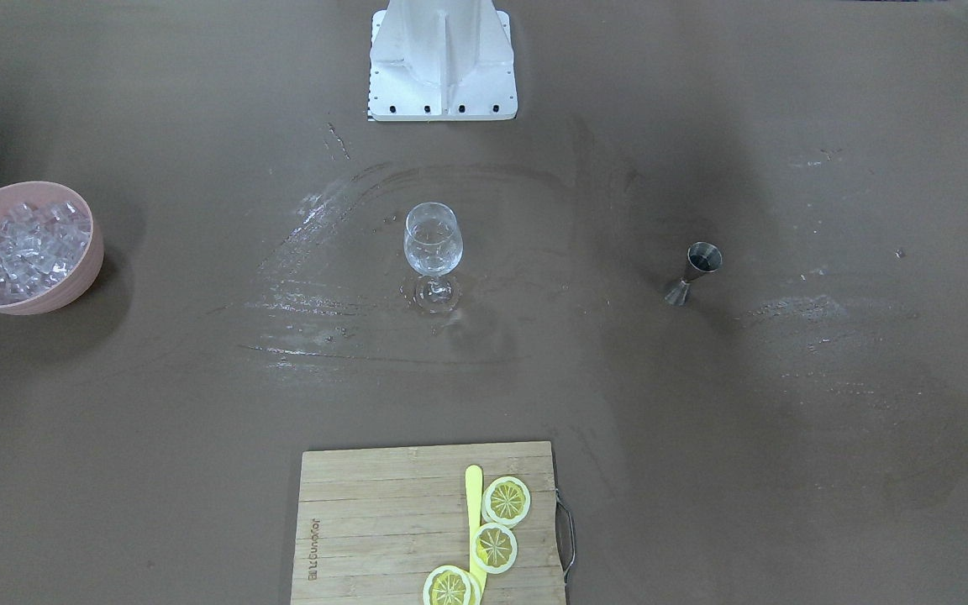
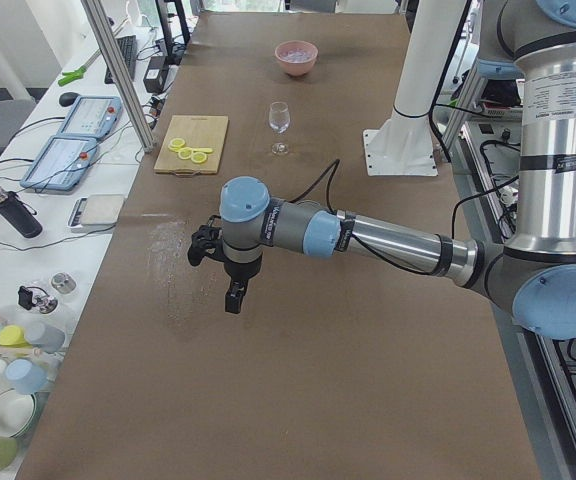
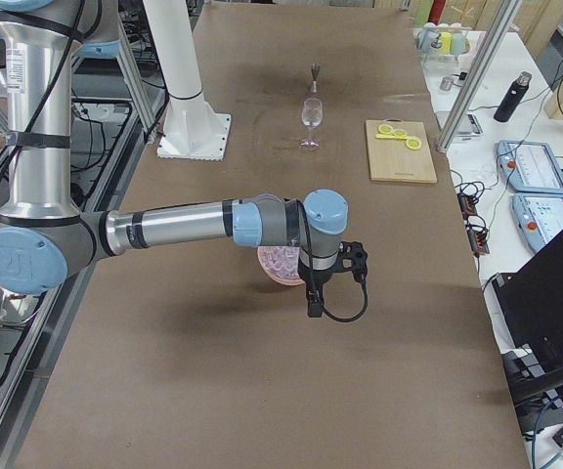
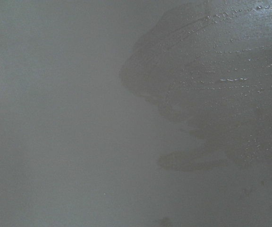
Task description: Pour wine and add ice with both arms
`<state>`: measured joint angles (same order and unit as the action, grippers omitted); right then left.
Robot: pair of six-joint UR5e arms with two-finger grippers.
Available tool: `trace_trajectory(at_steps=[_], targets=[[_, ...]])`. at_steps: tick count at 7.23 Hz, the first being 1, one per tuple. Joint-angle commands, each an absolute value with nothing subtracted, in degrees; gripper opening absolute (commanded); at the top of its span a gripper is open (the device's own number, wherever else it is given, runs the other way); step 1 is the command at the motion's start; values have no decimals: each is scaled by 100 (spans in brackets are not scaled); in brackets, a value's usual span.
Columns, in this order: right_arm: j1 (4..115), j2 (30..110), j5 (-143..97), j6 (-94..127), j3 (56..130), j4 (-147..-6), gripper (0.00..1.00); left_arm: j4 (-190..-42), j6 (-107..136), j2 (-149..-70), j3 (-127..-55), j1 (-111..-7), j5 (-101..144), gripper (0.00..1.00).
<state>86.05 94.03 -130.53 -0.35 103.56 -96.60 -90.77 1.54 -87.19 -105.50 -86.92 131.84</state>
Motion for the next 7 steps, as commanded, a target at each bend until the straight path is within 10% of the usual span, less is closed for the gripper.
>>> trace_trajectory(at_steps=[1, 7], targets=[[8604, 9404, -13113, -35, 10510, -9642, 100, -9079, 176, -8727, -10564, -8692, 13192, 99], [8605, 9404, -13079, -105, 10801, -9642, 100, -9131, 158, -8806, -10600, -8684, 13175, 99]])
